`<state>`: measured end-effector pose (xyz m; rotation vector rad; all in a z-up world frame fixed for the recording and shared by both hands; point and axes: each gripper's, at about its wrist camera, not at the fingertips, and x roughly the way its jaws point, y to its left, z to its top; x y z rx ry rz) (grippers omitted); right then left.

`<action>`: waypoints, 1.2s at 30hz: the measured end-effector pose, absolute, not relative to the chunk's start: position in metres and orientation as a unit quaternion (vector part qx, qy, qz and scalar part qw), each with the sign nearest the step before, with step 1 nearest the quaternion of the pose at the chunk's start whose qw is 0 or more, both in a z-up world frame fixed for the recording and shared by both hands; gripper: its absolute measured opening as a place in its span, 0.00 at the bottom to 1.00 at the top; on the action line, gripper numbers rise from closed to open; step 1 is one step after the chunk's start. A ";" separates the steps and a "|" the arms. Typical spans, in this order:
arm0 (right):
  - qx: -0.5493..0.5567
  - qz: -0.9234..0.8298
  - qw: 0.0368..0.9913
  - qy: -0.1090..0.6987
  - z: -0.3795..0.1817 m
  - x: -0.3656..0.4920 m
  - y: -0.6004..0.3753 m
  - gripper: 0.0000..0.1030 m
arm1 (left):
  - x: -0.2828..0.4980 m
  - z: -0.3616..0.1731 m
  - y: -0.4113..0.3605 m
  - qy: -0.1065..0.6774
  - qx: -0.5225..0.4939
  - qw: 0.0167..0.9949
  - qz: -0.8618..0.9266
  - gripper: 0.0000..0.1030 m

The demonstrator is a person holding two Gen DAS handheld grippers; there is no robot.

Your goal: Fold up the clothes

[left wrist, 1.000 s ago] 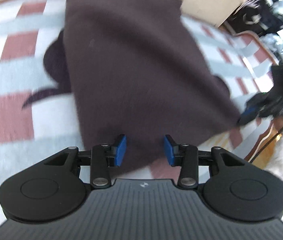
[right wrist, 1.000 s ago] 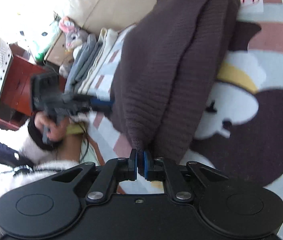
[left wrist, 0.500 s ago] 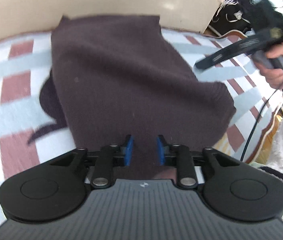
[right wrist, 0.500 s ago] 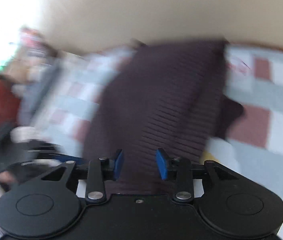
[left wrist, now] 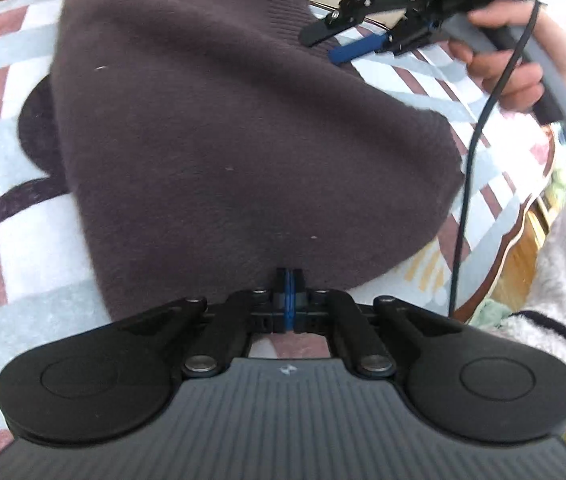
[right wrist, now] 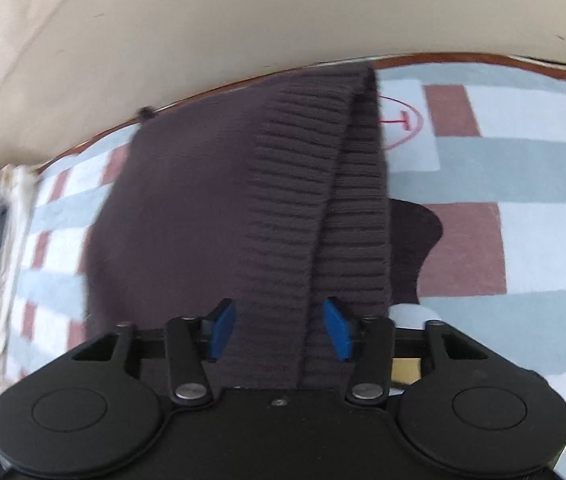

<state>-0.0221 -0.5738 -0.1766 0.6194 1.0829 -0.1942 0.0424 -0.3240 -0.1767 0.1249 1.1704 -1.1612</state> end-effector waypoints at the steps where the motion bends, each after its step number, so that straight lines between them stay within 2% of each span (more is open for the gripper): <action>1: 0.291 -0.100 0.808 0.502 -0.182 -0.020 -0.572 0.59 | 0.045 -0.178 -0.322 0.524 0.049 0.676 -0.516 0.00; 3: 0.266 -0.107 0.824 0.488 -0.187 -0.019 -0.563 0.59 | 0.048 -0.178 -0.319 0.528 0.037 0.676 -0.512 0.00; 4: 0.241 -0.104 0.837 0.480 -0.186 -0.019 -0.557 0.41 | 0.050 -0.178 -0.318 0.529 0.033 0.677 -0.510 0.00; 5: 0.202 -0.095 0.852 0.473 -0.181 -0.021 -0.549 0.06 | 0.051 -0.178 -0.317 0.531 0.028 0.678 -0.508 0.00; 8: 0.128 -0.108 0.889 0.426 -0.158 -0.029 -0.536 0.05 | 0.053 -0.171 -0.313 0.521 0.035 0.687 -0.506 0.00; 12: 0.127 -0.167 0.905 0.370 -0.133 -0.040 -0.545 0.04 | 0.057 -0.168 -0.303 0.531 0.016 0.673 -0.514 0.00; 15: 0.136 -0.186 0.877 0.421 -0.152 -0.030 -0.554 0.04 | 0.061 -0.168 -0.295 0.545 -0.006 0.656 -0.522 0.00; 17: 0.115 -0.189 0.853 0.472 -0.177 -0.021 -0.553 0.04 | 0.058 -0.171 -0.297 0.550 0.026 0.665 -0.505 0.00; 21: 0.094 -0.195 0.853 0.475 -0.178 -0.017 -0.551 0.04 | 0.062 -0.156 -0.293 0.549 -0.002 0.652 -0.523 0.02; 22: 0.096 -0.195 0.854 0.473 -0.176 -0.017 -0.552 0.05 | 0.063 -0.146 -0.295 0.538 -0.008 0.653 -0.533 0.02; 27: 0.177 -0.129 0.866 0.449 -0.173 -0.029 -0.568 0.21 | 0.113 -0.119 -0.316 0.477 -0.015 0.700 -0.531 0.03; 29: 0.252 -0.117 0.863 0.422 -0.168 -0.039 -0.583 0.37 | 0.127 -0.125 -0.335 0.466 0.011 0.720 -0.515 0.03; 31: 0.319 -0.108 0.865 0.372 -0.157 -0.049 -0.595 0.45 | 0.138 -0.129 -0.342 0.441 0.026 0.733 -0.518 0.03; 32: 0.345 -0.105 0.865 0.350 -0.153 -0.054 -0.600 0.53 | 0.143 -0.135 -0.348 0.439 0.019 0.732 -0.520 0.03; 34: 0.357 -0.111 0.869 0.325 -0.147 -0.054 -0.604 0.63 | 0.148 -0.147 -0.355 0.465 0.005 0.724 -0.510 0.02; 36: 0.350 -0.117 0.869 0.330 -0.150 -0.045 -0.606 0.63 | 0.145 -0.156 -0.359 0.473 -0.002 0.720 -0.508 0.02</action>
